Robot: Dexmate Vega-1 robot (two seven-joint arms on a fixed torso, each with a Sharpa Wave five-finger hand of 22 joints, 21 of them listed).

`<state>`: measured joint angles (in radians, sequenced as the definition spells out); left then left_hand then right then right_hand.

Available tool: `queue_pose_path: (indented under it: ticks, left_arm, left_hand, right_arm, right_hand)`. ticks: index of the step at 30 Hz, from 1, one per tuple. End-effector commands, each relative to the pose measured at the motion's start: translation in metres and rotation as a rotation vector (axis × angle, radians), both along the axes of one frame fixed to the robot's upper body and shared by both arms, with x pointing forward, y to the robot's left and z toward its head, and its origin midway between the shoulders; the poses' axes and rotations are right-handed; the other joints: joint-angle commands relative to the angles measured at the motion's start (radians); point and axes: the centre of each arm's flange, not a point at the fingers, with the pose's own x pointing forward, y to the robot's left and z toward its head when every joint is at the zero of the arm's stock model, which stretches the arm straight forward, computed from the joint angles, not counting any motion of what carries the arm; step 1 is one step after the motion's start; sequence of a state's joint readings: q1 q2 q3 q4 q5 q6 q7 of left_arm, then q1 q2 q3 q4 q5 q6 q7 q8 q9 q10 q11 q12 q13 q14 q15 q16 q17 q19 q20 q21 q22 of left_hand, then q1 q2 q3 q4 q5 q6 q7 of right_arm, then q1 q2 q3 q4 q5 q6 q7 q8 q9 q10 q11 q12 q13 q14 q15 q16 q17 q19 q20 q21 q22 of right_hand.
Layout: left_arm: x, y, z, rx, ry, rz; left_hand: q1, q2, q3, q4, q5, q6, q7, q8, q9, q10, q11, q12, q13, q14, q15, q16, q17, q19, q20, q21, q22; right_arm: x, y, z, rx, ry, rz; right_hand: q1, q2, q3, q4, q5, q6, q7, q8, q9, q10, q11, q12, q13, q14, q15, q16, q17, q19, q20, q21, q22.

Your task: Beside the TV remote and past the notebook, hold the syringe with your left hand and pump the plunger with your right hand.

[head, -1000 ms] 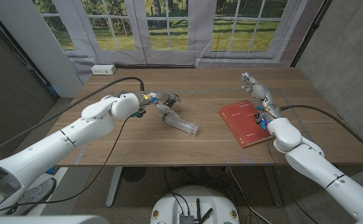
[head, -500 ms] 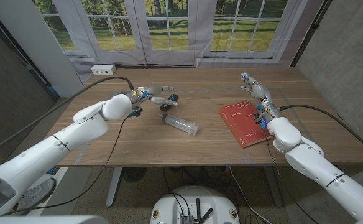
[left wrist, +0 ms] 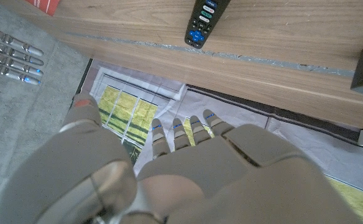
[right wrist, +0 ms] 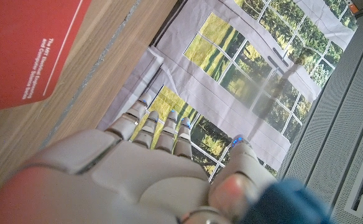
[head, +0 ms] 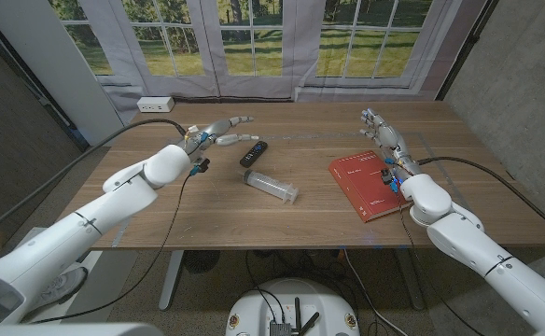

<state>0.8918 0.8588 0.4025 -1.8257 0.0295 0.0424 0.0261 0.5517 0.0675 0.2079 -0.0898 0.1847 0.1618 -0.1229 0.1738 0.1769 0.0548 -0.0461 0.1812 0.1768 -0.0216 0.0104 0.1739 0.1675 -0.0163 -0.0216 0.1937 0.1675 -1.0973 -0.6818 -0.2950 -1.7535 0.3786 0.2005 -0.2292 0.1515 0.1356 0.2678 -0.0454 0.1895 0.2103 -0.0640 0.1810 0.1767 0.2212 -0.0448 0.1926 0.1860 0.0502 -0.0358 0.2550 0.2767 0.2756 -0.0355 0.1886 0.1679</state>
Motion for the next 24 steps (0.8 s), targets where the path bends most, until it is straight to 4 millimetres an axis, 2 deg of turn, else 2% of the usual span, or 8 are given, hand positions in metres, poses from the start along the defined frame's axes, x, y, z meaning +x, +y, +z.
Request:
queue_pose_path:
  ticks: [1,7,14,24]
  left_arm:
    - [0.005,0.024,-0.010,-0.198,-0.038,0.008]
    - [0.011,0.031,-0.013,-0.292,-0.048,-0.002]
    - [0.022,0.032,-0.027,-0.440,-0.062,-0.001]
    - [0.028,0.044,-0.057,-0.670,-0.056,-0.033]
  left_hand:
    - [-0.016,0.022,0.011,0.006,-0.007,-0.021,0.022,-0.001,0.000,-0.039,0.012,-0.004,0.001,-0.015,-0.005,-0.001,0.001,0.010,-0.010,0.001,0.001]
    - [-0.024,0.033,0.016,0.004,-0.007,-0.036,0.039,-0.002,0.000,-0.056,0.007,-0.003,0.000,-0.024,-0.014,-0.002,0.001,0.018,-0.022,0.001,0.001]
    - [-0.044,0.054,0.020,0.014,-0.006,-0.041,0.054,0.000,0.000,-0.055,0.007,0.001,0.000,-0.021,-0.020,0.003,0.003,0.023,-0.031,0.001,0.001]
    - [-0.087,0.087,0.028,0.035,-0.003,-0.039,0.072,0.006,-0.001,-0.032,0.011,0.013,0.000,0.006,-0.028,0.012,0.004,0.055,-0.049,0.007,0.001]
  right_arm:
    - [0.012,-0.008,-0.002,0.120,-0.035,0.063]
    - [0.016,-0.009,-0.003,0.150,-0.037,0.072]
    - [0.027,-0.010,-0.008,0.186,-0.024,0.110]
    - [0.038,-0.017,-0.016,0.220,0.013,0.143]
  right_hand:
    - [-0.011,0.018,0.003,0.009,0.001,-0.004,0.003,0.001,0.003,-0.004,0.002,-0.003,0.002,0.001,-0.029,0.003,0.002,0.002,-0.023,0.000,0.000]
    - [-0.013,0.020,0.007,0.011,0.002,-0.011,0.009,0.000,0.003,-0.008,-0.001,-0.004,0.001,0.004,-0.034,0.002,0.002,0.002,-0.026,0.000,0.000]
    - [-0.017,0.020,0.011,0.015,0.003,-0.023,0.010,-0.002,0.003,-0.012,0.001,-0.005,0.000,0.005,-0.035,0.000,0.001,0.001,-0.029,0.000,0.000]
    - [-0.034,0.024,0.015,0.030,0.005,-0.051,0.034,-0.006,0.002,-0.023,-0.006,-0.007,-0.001,0.001,-0.044,-0.002,0.004,-0.005,-0.036,-0.003,0.000]
